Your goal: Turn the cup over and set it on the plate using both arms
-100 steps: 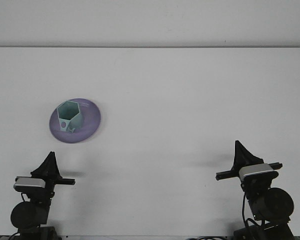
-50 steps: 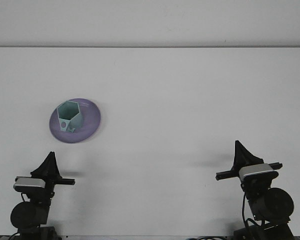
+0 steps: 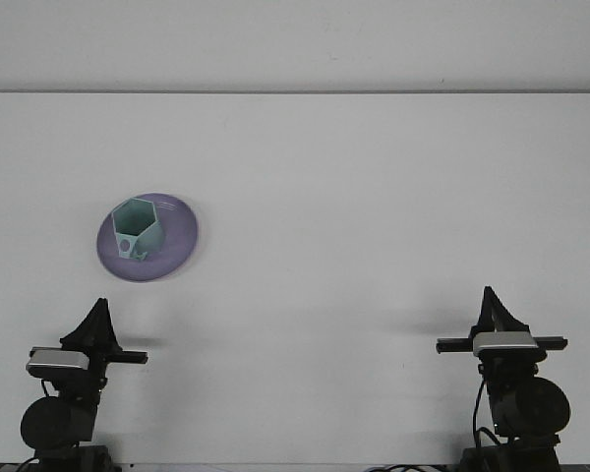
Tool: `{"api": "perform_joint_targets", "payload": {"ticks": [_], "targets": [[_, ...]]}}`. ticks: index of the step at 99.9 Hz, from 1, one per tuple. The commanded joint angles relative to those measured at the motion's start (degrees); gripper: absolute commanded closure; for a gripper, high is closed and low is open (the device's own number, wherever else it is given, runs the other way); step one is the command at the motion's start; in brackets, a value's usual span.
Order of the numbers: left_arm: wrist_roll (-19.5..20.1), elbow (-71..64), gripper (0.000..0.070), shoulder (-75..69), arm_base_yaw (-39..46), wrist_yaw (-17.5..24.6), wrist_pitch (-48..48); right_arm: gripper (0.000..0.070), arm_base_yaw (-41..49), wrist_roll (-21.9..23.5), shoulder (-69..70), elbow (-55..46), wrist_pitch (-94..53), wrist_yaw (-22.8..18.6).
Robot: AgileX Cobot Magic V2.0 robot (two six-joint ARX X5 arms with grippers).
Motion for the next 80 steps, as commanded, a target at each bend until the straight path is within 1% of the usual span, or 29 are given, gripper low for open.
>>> {"api": "perform_joint_targets", "payload": {"ticks": [1, 11, 19, 28, 35, 42, 80], "targets": [[0.98, -1.07, 0.0685, -0.04, 0.15, -0.13, 0.61, 0.0700, -1.14, -2.75, -2.89, -1.31, 1.25, -0.68], [0.98, -1.07, 0.0686, -0.04, 0.15, -0.15, 0.63, 0.0700, -3.08, -2.89, -7.02, -4.90, 1.16, -0.76], [0.98, -1.07, 0.0686, -0.04, 0.15, -0.13, 0.63, 0.0700, -3.65, -3.13, -9.94, -7.56, 0.96, -1.66], [0.98, -1.07, 0.0686, -0.04, 0.15, -0.15, 0.59, 0.0700, -3.69, -3.08, -9.79, -10.32, 3.32, -1.77], [0.98, -1.07, 0.0685, -0.04, 0.15, -0.13, 0.68, 0.0700, -3.67, -1.75, -9.79, -13.05, 5.95, -1.99], [0.98, -1.05, 0.0686, -0.04, 0.17, -0.15, 0.44, 0.0700, -3.63, -0.90, -9.79, -12.79, 3.89, -2.47], [0.98, -1.05, 0.0685, -0.04, 0.17, -0.15, 0.59, 0.0700, -3.65, -0.96, -9.79, -12.79, 3.85, -2.60]]}}
